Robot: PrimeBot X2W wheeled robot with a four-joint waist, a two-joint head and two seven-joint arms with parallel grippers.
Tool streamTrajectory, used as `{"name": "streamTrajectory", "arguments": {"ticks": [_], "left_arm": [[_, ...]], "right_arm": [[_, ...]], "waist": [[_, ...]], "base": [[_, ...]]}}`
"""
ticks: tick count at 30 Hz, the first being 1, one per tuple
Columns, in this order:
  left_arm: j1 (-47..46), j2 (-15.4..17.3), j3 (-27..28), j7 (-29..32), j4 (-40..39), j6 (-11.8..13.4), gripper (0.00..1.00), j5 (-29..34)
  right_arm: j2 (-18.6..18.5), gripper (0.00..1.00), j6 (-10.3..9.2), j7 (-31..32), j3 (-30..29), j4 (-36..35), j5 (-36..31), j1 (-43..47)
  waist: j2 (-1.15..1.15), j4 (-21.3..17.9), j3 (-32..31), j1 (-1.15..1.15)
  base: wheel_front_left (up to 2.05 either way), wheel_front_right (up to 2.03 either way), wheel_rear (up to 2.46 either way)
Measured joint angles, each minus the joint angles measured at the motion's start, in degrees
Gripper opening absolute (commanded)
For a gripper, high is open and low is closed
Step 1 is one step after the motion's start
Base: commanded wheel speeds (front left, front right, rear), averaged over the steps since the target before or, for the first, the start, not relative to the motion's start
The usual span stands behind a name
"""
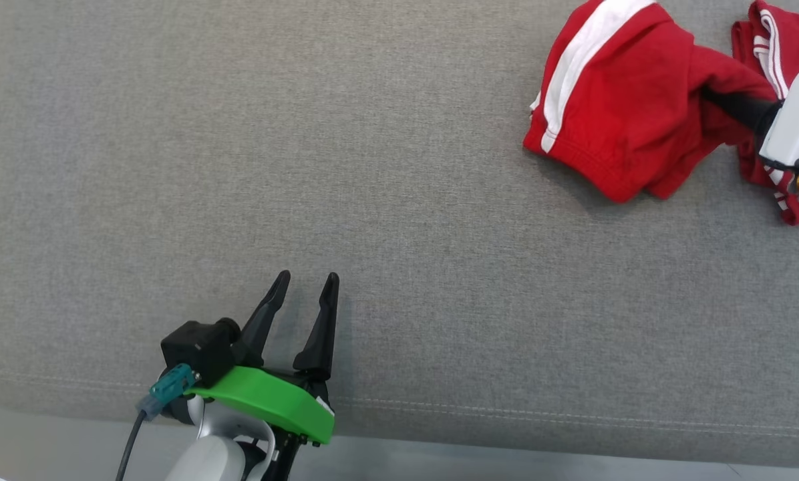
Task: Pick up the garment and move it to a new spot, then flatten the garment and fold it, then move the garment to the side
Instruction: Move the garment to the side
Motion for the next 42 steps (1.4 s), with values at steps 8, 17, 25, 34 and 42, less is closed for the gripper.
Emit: {"name": "streamTrajectory", "arguments": {"ticks": [8,17,25,34,42], "left_arm": [[-1.22,1.77,0.22,1.52,-2.29,0.09,1.00,1.81],[-1.68,4.94,1.44,3.80,-4.53,1.22,1.00,2.98],[-1.53,8.59,2.70,6.90,-7.91,2.04,1.00,5.45],[-1.11,10.55,3.86,9.09,-12.43,2.54,1.00,6.30],[-1.15,10.60,4.34,9.49,-14.58,2.61,1.00,6.35]], "right_arm": [[-1.87,0.00,-1.30,-1.78,-3.83,-1.24,0.09,-1.67],[0.25,0.00,-1.79,-8.98,-13.80,0.68,6.34,-2.12],[7.23,0.00,-2.25,-19.47,-21.19,5.24,11.24,2.25],[14.62,1.00,-2.25,-30.16,-21.91,7.69,9.92,4.44],[14.45,1.00,-2.25,-38.64,-23.24,10.51,5.24,4.11]], "waist": [[0.00,-4.27,1.67,0.00],[0.00,-9.09,4.27,0.00],[0.00,-13.29,7.03,0.00],[0.00,-18.23,10.64,0.00],[0.00,-21.09,12.95,0.00]], "base": [[0.00,0.00,0.00],[0.00,0.00,0.00],[0.00,0.00,0.00],[0.00,0.00,0.00],[0.00,0.00,0.00]]}}
